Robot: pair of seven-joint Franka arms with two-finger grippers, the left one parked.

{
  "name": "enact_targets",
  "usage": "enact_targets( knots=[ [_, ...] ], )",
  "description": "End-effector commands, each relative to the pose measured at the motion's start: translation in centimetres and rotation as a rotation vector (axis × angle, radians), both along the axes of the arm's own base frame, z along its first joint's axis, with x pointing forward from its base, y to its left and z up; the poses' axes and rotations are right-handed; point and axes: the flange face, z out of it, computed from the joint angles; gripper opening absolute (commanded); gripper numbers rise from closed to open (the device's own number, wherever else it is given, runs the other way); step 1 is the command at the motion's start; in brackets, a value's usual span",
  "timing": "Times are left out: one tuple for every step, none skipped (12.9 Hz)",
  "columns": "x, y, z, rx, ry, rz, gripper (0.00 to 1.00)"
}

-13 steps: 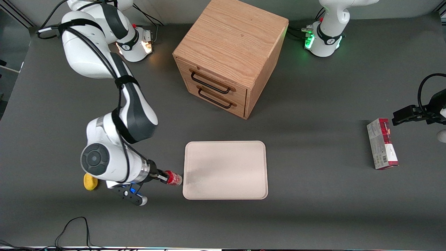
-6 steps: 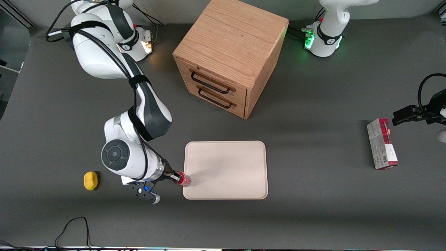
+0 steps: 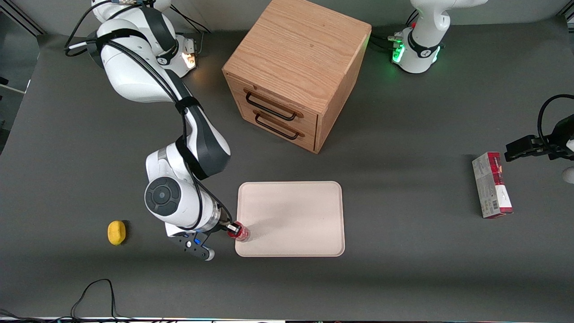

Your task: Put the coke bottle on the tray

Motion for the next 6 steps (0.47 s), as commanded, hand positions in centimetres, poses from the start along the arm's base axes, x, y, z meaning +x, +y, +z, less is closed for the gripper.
enact_targets(
  knots=[
    [0.1,1.2,0.4,-0.019,-0.043,-0.017,0.00],
    [0.1,1.2,0.2,-0.021,-0.041,-0.023,0.00],
    [0.1,1.3,0.0,-0.017,-0.045,-0.044,0.01],
    [-0.2,2.0,-0.3,-0.024,-0.052,-0.040,0.06],
    [-0.1,2.1,-0.5,-0.029,-0.059,-0.037,0.11],
    [-0.1,2.1,-0.6,-0.028,-0.062,-0.037,0.25]
  ],
)
